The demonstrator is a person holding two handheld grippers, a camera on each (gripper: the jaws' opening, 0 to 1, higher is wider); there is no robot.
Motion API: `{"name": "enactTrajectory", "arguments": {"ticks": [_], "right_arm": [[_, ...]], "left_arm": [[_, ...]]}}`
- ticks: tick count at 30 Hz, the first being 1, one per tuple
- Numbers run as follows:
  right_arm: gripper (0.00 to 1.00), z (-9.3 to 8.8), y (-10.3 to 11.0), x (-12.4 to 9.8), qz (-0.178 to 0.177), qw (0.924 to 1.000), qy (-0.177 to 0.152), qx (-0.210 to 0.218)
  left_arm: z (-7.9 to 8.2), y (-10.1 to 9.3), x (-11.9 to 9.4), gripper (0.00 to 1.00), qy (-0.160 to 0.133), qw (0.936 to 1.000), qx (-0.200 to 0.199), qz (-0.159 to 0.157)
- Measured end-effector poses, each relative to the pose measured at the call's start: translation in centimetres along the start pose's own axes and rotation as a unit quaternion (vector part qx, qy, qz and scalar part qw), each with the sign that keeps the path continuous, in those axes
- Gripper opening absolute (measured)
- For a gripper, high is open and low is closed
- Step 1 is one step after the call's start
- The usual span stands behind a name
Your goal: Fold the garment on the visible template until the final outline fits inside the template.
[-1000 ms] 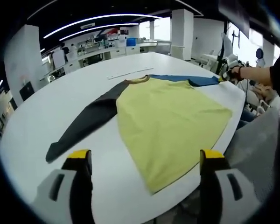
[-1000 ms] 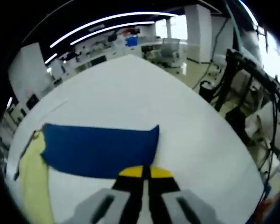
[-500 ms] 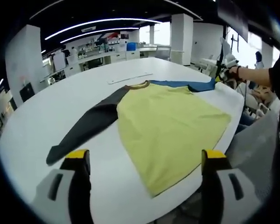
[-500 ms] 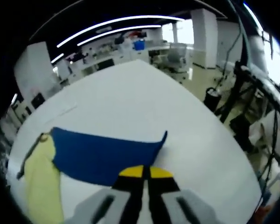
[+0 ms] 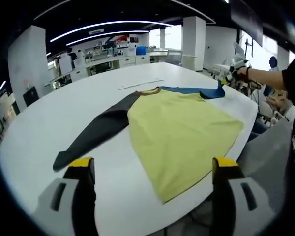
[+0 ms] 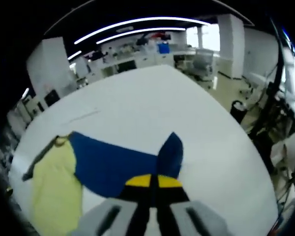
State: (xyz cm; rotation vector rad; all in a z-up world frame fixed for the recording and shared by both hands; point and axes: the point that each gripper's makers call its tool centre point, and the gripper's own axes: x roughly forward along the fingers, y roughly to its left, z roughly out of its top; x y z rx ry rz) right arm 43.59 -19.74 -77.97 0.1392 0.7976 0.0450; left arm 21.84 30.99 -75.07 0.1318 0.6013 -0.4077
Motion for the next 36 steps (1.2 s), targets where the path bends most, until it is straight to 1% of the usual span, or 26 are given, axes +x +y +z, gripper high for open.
{"name": "enactTrajectory", "arguments": {"ticks": [5, 9, 12, 14, 17, 20, 25, 31, 36], "right_arm": [[0.0, 0.8, 1.9, 0.4, 0.017, 0.9997, 0.001, -0.015], [0.0, 1.4, 3.3, 0.5, 0.028, 0.9992, 0.004, -0.03], [0.0, 1.7, 4.6, 0.1, 0.034, 0.9987, 0.002, -0.037], [0.0, 2.2, 4.6, 0.3, 0.039, 0.9984, 0.001, -0.041], [0.0, 2.6, 5.6, 0.4, 0.046, 0.9979, 0.004, -0.047], [0.0, 3.2, 7.0, 0.4, 0.056, 0.9969, 0.004, -0.055], [0.0, 3.6, 8.9, 0.5, 0.069, 0.9954, 0.005, -0.066], [0.0, 3.9, 11.6, 0.8, 0.09, 0.9938, 0.01, -0.065], [0.0, 4.5, 13.1, 1.2, 0.103, 0.9927, 0.013, -0.062]], "left_arm": [[-0.3, 0.2, -0.3, 0.96, 0.0, 1.0, -0.008, 0.001], [-0.6, 0.3, -0.5, 0.96, 0.003, 1.0, -0.005, 0.006], [-0.7, 0.2, -0.6, 0.95, 0.004, 1.0, -0.005, 0.005], [-0.8, 0.1, -0.7, 0.95, 0.005, 1.0, -0.005, 0.005], [-0.8, 0.0, -0.8, 0.95, 0.003, 1.0, -0.006, 0.004], [-0.7, -0.1, -0.8, 0.95, 0.002, 1.0, -0.008, 0.002], [-1.0, -0.4, -0.8, 0.95, 0.004, 1.0, -0.008, -0.002], [-1.3, -0.6, -0.7, 0.93, 0.007, 0.9999, -0.011, -0.006], [-1.4, -0.6, -0.6, 0.92, 0.01, 0.9999, -0.012, -0.005]]}}
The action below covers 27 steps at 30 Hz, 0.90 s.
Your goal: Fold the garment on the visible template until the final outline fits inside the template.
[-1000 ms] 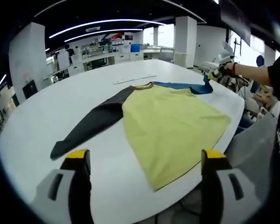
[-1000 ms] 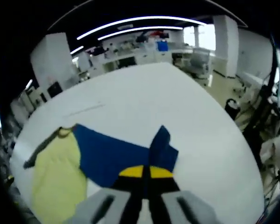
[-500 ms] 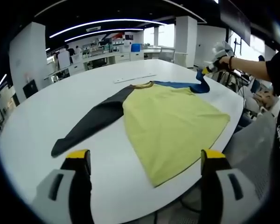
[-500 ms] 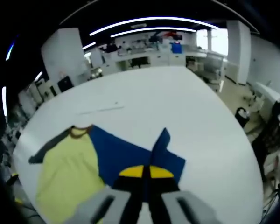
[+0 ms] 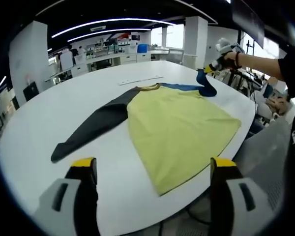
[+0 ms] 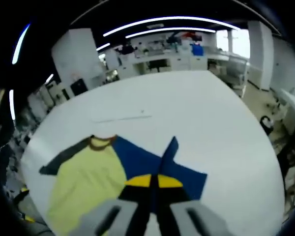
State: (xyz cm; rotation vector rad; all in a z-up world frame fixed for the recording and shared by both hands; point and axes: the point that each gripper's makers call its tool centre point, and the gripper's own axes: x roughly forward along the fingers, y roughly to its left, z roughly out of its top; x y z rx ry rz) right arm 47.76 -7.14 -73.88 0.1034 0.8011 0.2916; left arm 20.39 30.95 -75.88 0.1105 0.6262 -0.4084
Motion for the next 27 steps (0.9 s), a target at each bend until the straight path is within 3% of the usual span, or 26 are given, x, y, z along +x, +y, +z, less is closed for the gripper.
{"name": "enactTrajectory", "arguments": {"ticks": [27], "right_arm": [[0.0, 1.6, 9.4, 1.0, 0.07, 0.9971, 0.007, -0.029]], "left_arm": [[0.1, -0.7, -0.2, 0.91, -0.015, 0.9997, 0.0, -0.02]]}}
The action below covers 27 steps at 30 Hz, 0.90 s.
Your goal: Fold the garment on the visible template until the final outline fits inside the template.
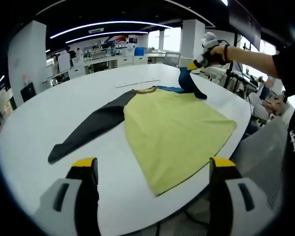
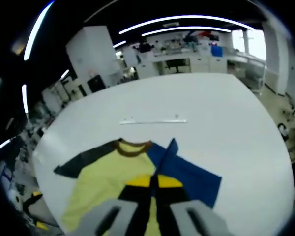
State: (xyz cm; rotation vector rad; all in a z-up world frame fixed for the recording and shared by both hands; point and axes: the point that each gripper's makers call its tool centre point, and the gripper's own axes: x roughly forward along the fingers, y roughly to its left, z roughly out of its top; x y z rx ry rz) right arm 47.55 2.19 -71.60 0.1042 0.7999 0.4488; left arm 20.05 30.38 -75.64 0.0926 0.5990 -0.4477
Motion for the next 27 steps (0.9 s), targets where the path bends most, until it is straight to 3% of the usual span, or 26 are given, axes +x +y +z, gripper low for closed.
{"name": "enactTrajectory", "arguments": {"ticks": [27], "right_arm": [[0.0, 1.7, 8.0, 4.0, 0.056, 0.9977, 0.0, -0.039]], "left_arm": [[0.0, 0.1, 0.3, 0.91, 0.002, 0.9999, 0.004, -0.014]]}}
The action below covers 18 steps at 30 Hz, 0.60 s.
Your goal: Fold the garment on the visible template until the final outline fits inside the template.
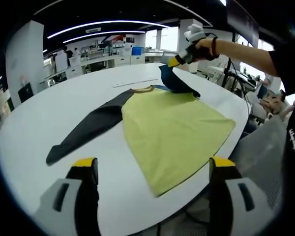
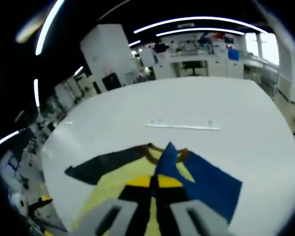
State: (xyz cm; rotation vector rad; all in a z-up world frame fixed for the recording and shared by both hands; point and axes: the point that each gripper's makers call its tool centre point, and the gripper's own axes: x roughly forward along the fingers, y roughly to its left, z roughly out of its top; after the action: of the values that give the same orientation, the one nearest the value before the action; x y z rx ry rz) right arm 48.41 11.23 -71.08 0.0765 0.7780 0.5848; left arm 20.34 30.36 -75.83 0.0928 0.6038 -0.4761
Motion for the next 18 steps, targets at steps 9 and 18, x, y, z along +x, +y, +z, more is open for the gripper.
{"name": "enactTrajectory", "arguments": {"ticks": [9, 18], "right_arm": [[0.0, 0.1, 2.8, 0.9, 0.014, 0.9995, 0.002, -0.028], [0.0, 0.9, 4.8, 2.0, 0.038, 0.9986, -0.006, -0.035]], "left_arm": [[0.2, 1.0, -0.4, 0.91, -0.014, 0.9998, -0.007, 0.007], [0.0, 1.2, -0.5, 0.91, -0.013, 0.9998, -0.01, 0.012]]}}
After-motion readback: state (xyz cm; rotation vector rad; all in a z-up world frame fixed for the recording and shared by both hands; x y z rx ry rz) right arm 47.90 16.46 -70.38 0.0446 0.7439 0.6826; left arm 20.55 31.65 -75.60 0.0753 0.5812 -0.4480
